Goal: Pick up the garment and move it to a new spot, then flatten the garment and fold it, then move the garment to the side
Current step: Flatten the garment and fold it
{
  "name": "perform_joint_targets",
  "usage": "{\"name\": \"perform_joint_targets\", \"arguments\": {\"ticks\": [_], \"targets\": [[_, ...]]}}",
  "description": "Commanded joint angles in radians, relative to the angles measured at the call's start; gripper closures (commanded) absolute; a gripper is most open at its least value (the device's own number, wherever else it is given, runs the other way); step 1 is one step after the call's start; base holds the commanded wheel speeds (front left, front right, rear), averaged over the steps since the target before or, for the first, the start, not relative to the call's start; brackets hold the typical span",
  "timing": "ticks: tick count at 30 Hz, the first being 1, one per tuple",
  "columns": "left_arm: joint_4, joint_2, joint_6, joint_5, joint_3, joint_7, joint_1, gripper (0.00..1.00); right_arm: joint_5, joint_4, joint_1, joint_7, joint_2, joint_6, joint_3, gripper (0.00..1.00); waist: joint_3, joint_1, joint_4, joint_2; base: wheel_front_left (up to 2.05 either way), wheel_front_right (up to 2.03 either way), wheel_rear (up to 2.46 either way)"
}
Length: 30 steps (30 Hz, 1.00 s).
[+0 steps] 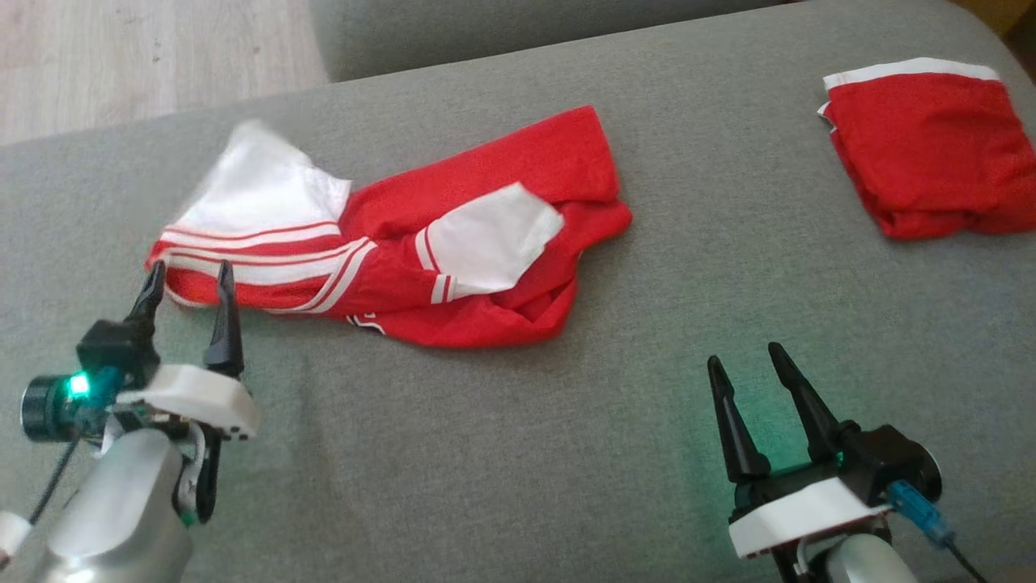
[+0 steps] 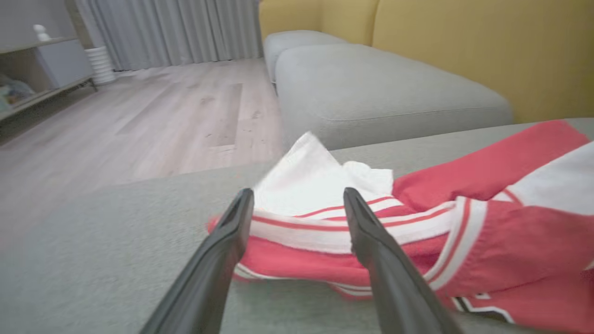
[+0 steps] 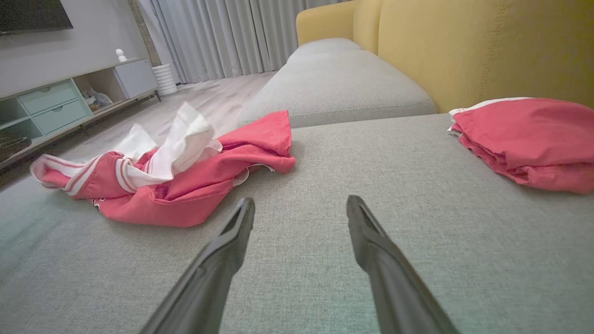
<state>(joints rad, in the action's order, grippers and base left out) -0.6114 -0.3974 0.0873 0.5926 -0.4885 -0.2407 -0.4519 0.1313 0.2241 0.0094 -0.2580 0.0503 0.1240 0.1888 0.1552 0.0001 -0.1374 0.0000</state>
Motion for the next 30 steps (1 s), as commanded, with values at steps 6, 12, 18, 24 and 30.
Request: {"name": "perform_joint_targets", "arguments": {"ticks": [6,12,18,24,30], "targets": [[0.171,-0.008,0.1,-0.182,0.008,-0.02,-0.017,0.0,-0.006,-0.021,-0.036,-0.004,0.007,0.007,0.023,0.0,0.019,-0.0001,0.017,0.0,0.0,0.0,0.0],[0.23,0.114,0.094,-0.356,-0.152,-0.021,-0.093,0.0,-0.004,-0.018,-0.053,-0.004,0.006,0.007,0.041,0.0,0.044,-0.0001,0.013,0.0,0.0,0.0,0.0],[0.088,0.243,0.055,-0.462,-0.293,0.045,-0.245,0.0,0.001,-0.015,-0.081,-0.004,0.005,0.007,0.064,0.0,0.084,-0.0001,-0.025,0.0,0.0,0.0,0.0],[-0.112,0.308,0.049,-0.508,-0.349,0.113,-0.367,0.0,0.006,-0.012,-0.105,-0.004,0.004,0.007,0.074,0.0,0.126,-0.0001,-0.078,0.0,0.0,0.0,0.0],[-0.262,0.315,0.103,-0.552,-0.369,0.156,-0.441,0.13,0.007,-0.012,-0.112,-0.004,0.003,0.007,0.072,0.0,0.144,-0.0001,-0.108,0.0,0.0,0.0,0.0]]}}
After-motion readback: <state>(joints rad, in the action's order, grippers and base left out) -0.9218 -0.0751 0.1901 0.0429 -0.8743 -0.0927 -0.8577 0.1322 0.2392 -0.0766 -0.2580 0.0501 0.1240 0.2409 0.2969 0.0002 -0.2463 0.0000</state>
